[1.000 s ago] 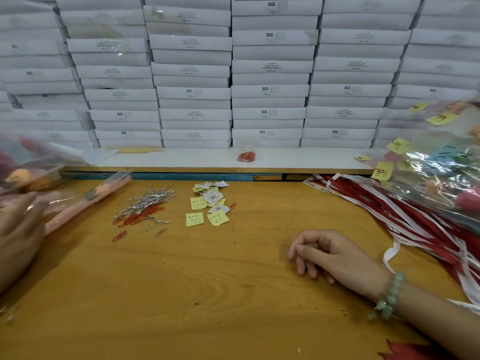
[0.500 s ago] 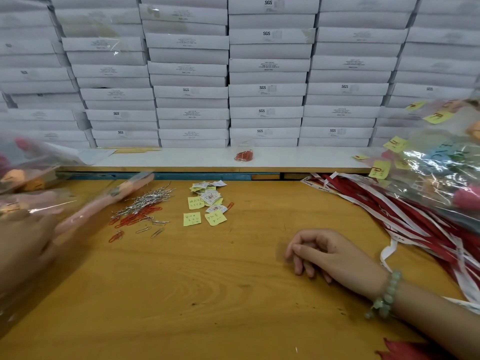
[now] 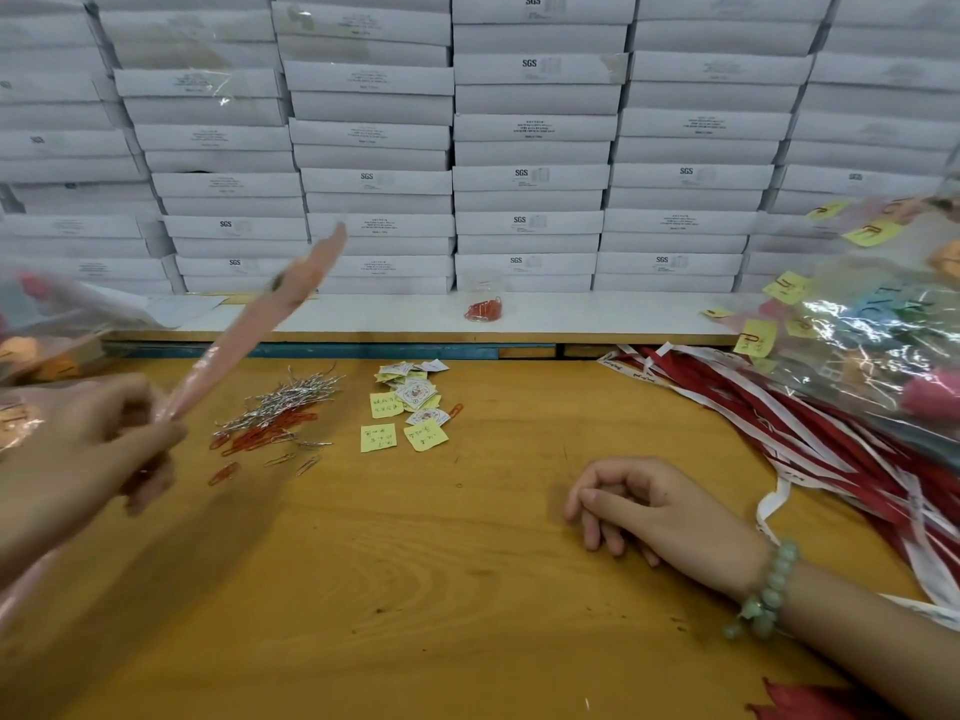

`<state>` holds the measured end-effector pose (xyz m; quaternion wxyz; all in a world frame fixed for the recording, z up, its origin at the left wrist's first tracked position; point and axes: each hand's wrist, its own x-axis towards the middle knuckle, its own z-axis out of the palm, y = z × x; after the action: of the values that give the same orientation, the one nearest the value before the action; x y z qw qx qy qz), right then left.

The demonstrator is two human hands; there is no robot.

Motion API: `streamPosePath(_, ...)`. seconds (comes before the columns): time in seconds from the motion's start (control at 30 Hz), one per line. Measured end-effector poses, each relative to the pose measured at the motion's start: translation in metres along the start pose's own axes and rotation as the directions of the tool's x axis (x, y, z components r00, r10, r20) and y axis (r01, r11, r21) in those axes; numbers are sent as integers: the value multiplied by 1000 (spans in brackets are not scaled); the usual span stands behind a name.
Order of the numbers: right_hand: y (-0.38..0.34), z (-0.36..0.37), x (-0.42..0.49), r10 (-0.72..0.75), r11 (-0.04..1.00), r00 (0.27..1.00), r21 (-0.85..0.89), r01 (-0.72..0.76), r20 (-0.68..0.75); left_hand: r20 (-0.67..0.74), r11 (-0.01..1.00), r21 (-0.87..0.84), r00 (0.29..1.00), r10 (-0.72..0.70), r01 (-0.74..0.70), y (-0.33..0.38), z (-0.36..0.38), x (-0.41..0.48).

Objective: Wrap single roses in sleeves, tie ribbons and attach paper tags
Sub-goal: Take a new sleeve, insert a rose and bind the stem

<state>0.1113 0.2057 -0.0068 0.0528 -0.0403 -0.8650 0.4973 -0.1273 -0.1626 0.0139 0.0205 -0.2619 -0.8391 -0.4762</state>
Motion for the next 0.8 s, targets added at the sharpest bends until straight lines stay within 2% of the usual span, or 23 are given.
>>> streamPosePath(0.13,0,0,-1,-1,1000,1000,-3,1,4,66,936,-345,993,94,-65,57,60,-37)
streamPosePath(0.23,-1,0,-2,-1,1000,1000,-11,1,5,170,846,-533,978,116,-8,81,99,-53)
streamPosePath(0.4,-2,0,-2,3,1000,1000,-3,-3,5,255,827,-551,966,41,110,99,153,-60)
streamPosePath(0.67,-2,0,-1,23,999,1000,47,-23,17,250,829,-541,968,-5,144,92,173,-58)
streamPosePath(0.8,-8,1,0,56,991,995,116,-65,78,265,814,-565,964,22,136,93,174,-58)
